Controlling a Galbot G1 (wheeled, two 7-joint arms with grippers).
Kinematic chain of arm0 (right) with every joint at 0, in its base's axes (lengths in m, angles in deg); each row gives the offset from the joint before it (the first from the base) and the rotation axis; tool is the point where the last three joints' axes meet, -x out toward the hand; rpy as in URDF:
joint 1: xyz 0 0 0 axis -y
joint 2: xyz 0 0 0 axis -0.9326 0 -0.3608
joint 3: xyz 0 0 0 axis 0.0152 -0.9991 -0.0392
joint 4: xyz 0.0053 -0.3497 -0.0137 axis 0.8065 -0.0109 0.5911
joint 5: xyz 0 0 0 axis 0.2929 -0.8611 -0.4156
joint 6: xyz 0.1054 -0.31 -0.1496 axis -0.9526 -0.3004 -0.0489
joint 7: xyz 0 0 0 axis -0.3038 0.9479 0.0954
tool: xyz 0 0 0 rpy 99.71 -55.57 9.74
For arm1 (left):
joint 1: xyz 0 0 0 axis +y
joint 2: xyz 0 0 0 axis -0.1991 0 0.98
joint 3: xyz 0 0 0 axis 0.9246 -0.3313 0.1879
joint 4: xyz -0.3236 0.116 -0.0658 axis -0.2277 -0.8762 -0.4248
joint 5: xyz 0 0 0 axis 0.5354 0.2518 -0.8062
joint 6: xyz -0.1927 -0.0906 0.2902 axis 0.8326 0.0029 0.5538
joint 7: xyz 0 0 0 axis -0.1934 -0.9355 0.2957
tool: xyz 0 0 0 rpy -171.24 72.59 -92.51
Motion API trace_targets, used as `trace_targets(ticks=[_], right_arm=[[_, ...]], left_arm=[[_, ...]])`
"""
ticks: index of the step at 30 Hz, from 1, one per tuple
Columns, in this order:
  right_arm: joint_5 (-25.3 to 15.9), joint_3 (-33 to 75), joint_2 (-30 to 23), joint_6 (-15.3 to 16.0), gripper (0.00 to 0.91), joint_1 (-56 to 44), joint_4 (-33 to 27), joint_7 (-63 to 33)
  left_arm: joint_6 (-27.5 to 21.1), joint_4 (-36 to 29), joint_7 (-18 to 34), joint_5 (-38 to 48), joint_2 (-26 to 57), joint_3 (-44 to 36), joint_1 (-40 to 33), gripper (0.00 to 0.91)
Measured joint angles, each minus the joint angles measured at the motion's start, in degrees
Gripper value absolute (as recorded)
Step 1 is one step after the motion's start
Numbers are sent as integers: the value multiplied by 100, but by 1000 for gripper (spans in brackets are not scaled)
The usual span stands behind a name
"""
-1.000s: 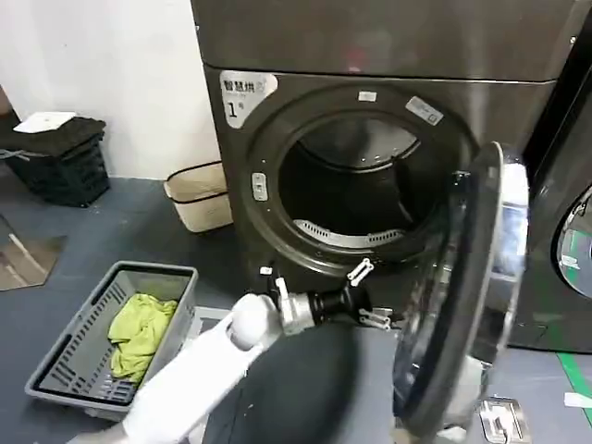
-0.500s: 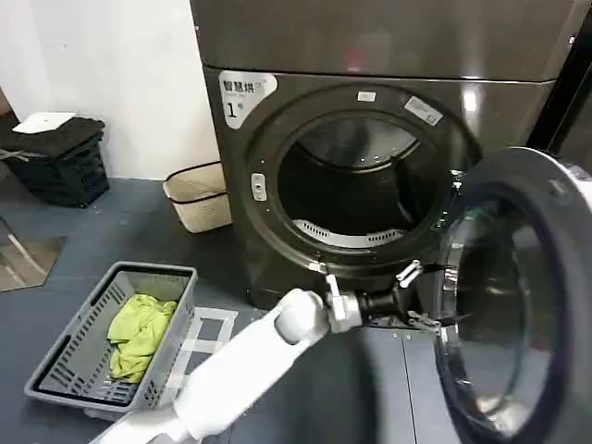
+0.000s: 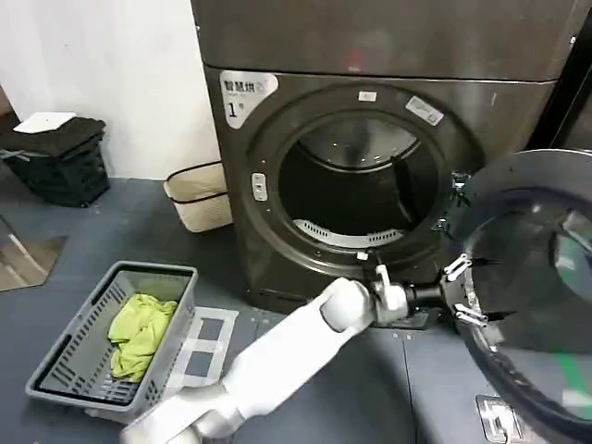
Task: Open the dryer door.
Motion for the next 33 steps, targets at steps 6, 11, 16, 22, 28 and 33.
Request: trace_targets(ticks=[6, 11, 16, 22, 28, 33], right_arm=[[-285, 97, 72, -37, 907, -11, -410, -287], [-386, 97, 53, -108, 907, 11, -601, -355], [-424, 104, 60, -168, 907, 23, -709, -379], [-421, 146, 114, -235, 907, -1, -813, -410], [-396, 215, 219, -267, 907, -15, -997, -476], [-389, 240, 352, -189, 907, -65, -1201, -438]], left_arm=[[-24, 386, 73, -136, -72, 13, -142, 907], [-93, 650, 129, -158, -71, 52, -245, 907], [-142, 885, 260, -259, -70, 123, -305, 907], [-183, 887, 232, -240, -70, 132, -270, 907], [-678, 639, 130, -87, -70, 107, -131, 907], [-996, 189, 116, 131, -70, 77, 11, 907]])
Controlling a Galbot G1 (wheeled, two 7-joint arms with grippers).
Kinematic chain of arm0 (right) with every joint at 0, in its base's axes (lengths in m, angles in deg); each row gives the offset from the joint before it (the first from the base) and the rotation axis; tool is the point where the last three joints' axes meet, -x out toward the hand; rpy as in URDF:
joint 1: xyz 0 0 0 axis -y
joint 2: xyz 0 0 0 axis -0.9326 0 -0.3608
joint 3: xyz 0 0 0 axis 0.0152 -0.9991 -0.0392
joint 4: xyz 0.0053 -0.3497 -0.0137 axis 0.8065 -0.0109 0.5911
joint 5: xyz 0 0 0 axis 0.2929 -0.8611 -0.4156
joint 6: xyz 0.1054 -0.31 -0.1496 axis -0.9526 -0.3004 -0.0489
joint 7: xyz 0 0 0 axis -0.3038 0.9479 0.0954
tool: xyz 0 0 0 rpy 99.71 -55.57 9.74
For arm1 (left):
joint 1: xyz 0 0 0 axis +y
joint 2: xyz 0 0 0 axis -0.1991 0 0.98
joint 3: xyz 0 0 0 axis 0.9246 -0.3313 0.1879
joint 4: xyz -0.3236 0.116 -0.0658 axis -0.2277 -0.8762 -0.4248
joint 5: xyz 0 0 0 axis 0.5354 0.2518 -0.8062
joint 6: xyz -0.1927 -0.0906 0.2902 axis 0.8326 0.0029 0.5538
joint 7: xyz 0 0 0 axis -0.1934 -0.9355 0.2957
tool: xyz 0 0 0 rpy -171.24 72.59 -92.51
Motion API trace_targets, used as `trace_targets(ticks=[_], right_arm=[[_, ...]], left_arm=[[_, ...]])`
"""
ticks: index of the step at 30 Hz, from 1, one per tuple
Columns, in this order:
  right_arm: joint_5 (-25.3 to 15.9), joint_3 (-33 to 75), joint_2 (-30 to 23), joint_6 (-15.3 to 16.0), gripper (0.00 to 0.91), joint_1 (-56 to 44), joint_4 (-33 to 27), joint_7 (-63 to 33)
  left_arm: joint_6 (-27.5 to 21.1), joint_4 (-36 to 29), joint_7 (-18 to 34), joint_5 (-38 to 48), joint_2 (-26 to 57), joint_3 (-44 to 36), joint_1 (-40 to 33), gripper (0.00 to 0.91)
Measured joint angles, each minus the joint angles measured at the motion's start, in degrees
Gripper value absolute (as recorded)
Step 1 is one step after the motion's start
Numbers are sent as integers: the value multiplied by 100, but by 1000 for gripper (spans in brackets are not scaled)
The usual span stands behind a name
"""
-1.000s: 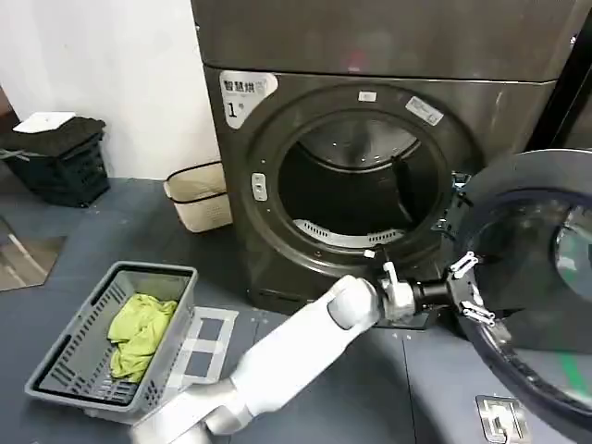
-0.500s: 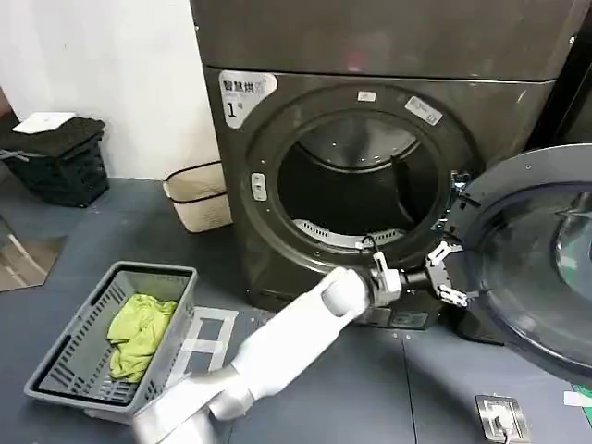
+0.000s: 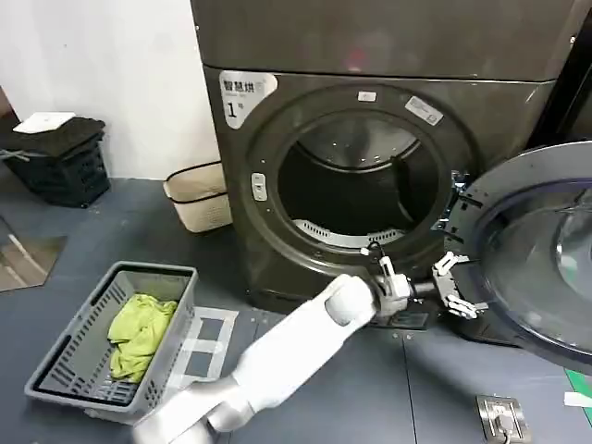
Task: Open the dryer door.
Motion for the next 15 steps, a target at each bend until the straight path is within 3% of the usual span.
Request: trace_targets(ticks=[3, 9, 15], right_arm=[[98, -2, 81, 53, 907, -18, -83, 87], [665, -87, 150, 152, 907, -37, -5, 497], [926, -195, 201, 60, 907, 40, 14, 679]], left_arm=[[-157, -337, 0, 187, 0, -10, 106, 907], [-535, -1206, 185, 498, 37, -15, 417, 907], [-1112, -2150, 577, 821, 950, 17, 694, 907]])
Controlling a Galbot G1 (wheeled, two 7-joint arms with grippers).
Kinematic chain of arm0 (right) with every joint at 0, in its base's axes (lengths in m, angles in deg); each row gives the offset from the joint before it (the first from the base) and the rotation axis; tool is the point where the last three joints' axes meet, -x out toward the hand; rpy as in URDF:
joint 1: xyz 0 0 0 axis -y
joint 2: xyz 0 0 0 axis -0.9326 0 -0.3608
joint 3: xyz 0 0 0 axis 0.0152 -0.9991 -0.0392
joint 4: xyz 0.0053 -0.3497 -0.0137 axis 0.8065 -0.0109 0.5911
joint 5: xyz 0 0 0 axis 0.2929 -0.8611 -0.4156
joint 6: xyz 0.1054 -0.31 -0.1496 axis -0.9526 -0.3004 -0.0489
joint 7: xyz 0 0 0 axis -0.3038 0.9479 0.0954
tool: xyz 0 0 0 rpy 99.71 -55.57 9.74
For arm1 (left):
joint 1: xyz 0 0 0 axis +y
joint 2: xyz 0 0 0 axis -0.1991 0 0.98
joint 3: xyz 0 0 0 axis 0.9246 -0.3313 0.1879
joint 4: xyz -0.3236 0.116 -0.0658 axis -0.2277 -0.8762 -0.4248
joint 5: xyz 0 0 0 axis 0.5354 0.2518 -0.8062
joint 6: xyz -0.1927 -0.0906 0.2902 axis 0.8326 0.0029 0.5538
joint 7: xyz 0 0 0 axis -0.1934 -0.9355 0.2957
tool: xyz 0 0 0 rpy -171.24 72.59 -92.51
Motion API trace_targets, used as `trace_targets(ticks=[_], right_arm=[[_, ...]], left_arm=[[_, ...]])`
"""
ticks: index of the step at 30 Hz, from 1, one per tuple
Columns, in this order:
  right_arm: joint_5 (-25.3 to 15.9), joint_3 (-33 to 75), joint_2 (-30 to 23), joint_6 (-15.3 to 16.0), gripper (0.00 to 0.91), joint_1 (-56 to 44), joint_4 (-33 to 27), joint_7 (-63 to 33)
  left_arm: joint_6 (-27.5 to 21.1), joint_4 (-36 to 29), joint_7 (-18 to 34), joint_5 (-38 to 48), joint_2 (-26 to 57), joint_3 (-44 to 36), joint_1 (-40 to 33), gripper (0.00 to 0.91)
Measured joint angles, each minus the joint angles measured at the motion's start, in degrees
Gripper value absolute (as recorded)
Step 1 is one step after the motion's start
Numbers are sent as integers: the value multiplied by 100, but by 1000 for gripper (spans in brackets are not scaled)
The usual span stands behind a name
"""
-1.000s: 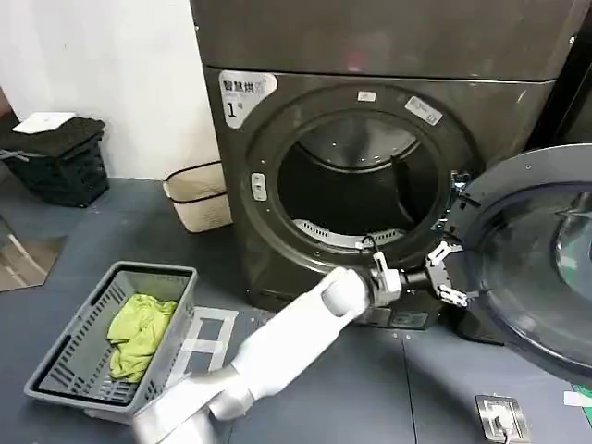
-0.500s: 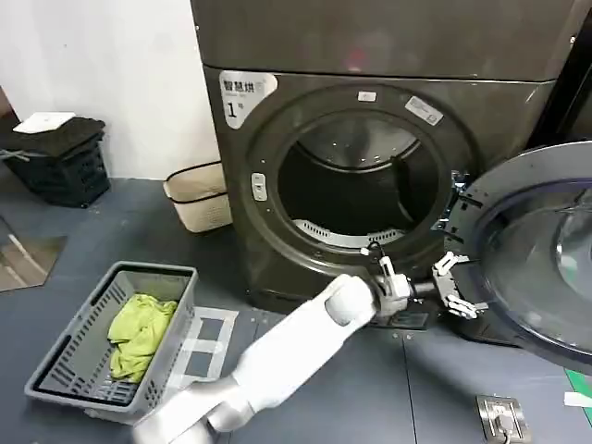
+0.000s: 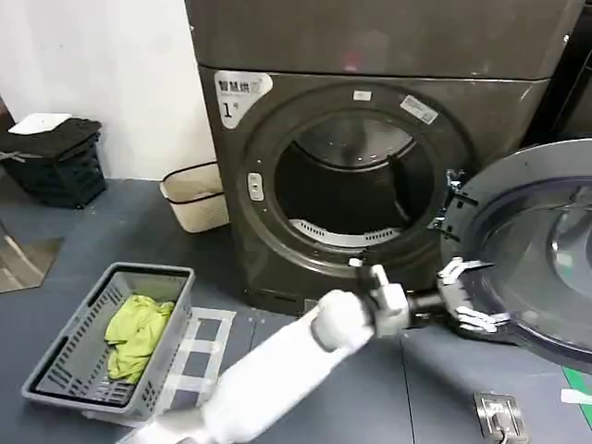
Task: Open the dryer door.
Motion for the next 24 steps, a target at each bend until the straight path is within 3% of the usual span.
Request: trace_targets(ticks=[8, 15, 24], right_arm=[[52, -48, 145, -41, 907, 45, -120, 93], [38, -167, 242, -21, 907, 123, -79, 229], [28, -291, 439, 2, 907, 203, -232, 283]], left_arm=[[-636, -1109, 480, 515, 1064, 223, 400, 907], [-852, -1971, 855, 665, 1930, 527, 851, 907], [-1245, -2785, 1131, 1036, 3016, 1462, 1701, 907]])
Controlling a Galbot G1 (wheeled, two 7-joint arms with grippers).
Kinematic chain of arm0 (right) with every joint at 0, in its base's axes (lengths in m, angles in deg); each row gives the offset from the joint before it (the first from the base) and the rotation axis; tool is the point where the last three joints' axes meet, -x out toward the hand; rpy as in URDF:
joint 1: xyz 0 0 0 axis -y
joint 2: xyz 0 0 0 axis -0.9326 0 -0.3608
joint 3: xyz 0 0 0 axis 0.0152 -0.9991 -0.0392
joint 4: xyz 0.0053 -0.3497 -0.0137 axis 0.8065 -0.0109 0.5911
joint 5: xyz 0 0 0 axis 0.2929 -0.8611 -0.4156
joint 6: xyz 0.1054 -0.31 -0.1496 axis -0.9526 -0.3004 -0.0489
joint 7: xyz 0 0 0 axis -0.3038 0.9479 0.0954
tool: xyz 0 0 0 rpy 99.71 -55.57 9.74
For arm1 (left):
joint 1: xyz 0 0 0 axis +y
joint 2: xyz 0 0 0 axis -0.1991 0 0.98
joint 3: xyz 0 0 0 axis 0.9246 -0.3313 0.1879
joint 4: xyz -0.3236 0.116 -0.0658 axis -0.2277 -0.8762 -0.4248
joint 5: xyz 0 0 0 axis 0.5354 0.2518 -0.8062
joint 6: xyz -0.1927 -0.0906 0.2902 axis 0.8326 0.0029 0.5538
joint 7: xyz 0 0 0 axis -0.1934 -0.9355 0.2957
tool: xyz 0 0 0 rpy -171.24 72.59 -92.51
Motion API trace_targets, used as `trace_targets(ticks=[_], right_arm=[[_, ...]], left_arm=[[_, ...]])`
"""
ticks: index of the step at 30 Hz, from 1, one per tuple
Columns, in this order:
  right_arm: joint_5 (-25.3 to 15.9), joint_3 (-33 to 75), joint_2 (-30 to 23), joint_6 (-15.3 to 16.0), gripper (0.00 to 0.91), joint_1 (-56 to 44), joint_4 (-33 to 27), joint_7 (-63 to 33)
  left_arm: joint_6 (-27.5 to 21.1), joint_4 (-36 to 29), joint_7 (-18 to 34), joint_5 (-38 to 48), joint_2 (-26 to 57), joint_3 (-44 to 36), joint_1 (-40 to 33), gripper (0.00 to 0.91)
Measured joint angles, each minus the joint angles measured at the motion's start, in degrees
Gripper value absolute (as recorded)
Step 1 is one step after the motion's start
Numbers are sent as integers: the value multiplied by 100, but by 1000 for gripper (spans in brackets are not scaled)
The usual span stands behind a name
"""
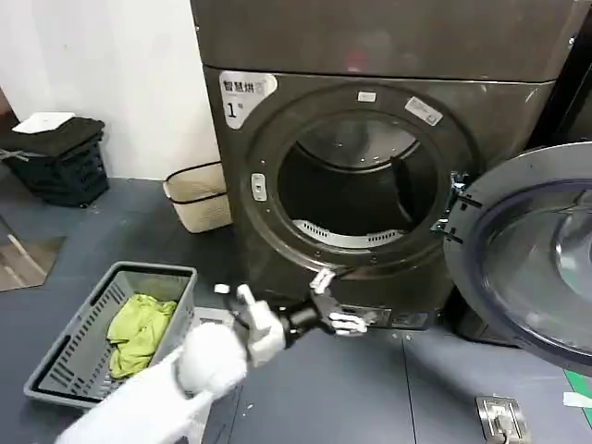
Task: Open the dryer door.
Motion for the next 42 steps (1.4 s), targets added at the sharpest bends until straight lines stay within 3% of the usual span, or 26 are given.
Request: trace_targets(ticks=[11, 25, 33, 42], right_arm=[[13, -15, 277, -180, 907, 18, -390, 114], [66, -118, 502, -368, 907, 59, -730, 438], [661, -268, 403, -371, 907, 54, -559, 755], [1296, -398, 317, -492, 907, 75, -365, 912]], left_arm=[[-949, -530, 461, 535, 1182, 1795, 1357, 907], [-2620, -440, 2083, 2651, 2089, 4153, 2810, 907], [-2697, -171, 3215, 3742, 2526, 4375, 3101, 907], [-2695, 231, 5135, 5514, 2782, 3956, 3093, 907]])
